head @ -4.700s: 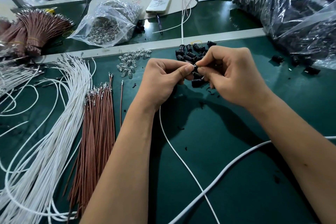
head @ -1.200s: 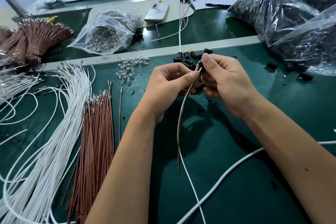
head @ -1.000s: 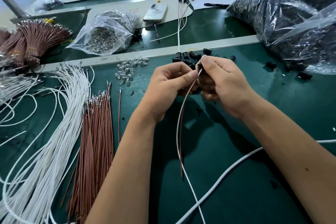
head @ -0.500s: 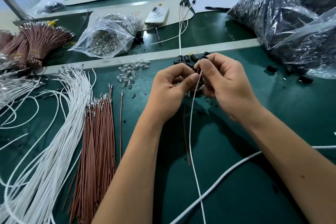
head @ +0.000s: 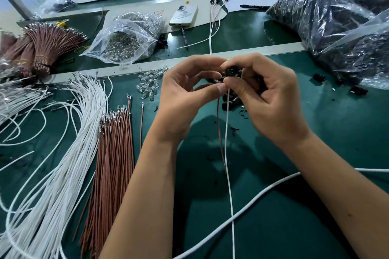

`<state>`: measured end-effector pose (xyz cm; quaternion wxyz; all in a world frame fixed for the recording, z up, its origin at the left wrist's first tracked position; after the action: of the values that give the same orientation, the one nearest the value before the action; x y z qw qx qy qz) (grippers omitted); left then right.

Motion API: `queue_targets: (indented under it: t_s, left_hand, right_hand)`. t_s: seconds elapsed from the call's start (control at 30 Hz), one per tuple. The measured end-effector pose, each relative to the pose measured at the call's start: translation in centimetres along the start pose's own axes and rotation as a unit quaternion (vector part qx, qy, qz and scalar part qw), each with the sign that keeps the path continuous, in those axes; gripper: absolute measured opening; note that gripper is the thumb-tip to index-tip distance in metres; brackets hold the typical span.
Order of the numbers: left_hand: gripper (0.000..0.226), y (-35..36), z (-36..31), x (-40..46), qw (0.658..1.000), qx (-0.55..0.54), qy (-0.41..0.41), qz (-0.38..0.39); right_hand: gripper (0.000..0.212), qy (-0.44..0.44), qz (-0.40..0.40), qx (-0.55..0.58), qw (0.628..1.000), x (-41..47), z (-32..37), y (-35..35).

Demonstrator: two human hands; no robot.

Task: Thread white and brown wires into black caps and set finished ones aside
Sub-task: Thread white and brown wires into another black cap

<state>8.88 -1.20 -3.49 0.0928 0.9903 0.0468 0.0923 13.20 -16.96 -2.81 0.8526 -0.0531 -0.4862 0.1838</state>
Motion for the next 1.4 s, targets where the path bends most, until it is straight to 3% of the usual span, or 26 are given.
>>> queue_targets:
  t_s: [0.5, 0.77, 1.07, 1.27, 1.4]
  left_hand:
    - [0.039, 0.6, -0.4, -0.3, 0.995, -0.082, -0.014, 0.061]
    - [0.043, 0.7, -0.4, -0.1, 0.998, -0.052, -0.016, 0.022]
    - [0.033, 0.9, -0.2, 0.0, 0.999, -0.034, 0.014, -0.034]
    - [0.034, 0.6, 0.0, 0.2, 0.998, -0.024, 0.023, -0.053]
    - [0.035, 0.4, 0.0, 0.3, 0.998, -0.028, 0.027, -0.053]
  right_hand:
    - [0.017, -0.053, 0.025, -0.092, 0.994, 0.2, 0.8, -0.3]
    - [0.030, -0.056, 0.068, -0.101, 0.991, 0.2, 0.9, 0.1]
    - [0.020, 0.038, 0.032, -0.125, 0.991, -0.1, -0.2, -0.1]
    - [0.033, 0.152, 0.127, -0.170, 0.965, 0.0, -1.4, -0.3]
    - [0.010, 0.198, 0.152, -0.166, 0.954, -0.1, -2.0, -0.1]
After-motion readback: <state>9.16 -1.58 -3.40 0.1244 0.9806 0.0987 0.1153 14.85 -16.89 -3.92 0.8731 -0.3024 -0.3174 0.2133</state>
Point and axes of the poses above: each hand's wrist, its own x-axis towards the middle knuckle, its own y-axis out of the palm, z = x × y, the point moved 2 cm from there along x, towards the middle knuckle, and after that the axes turned 12 degrees about -y, right-handed, at the moved point
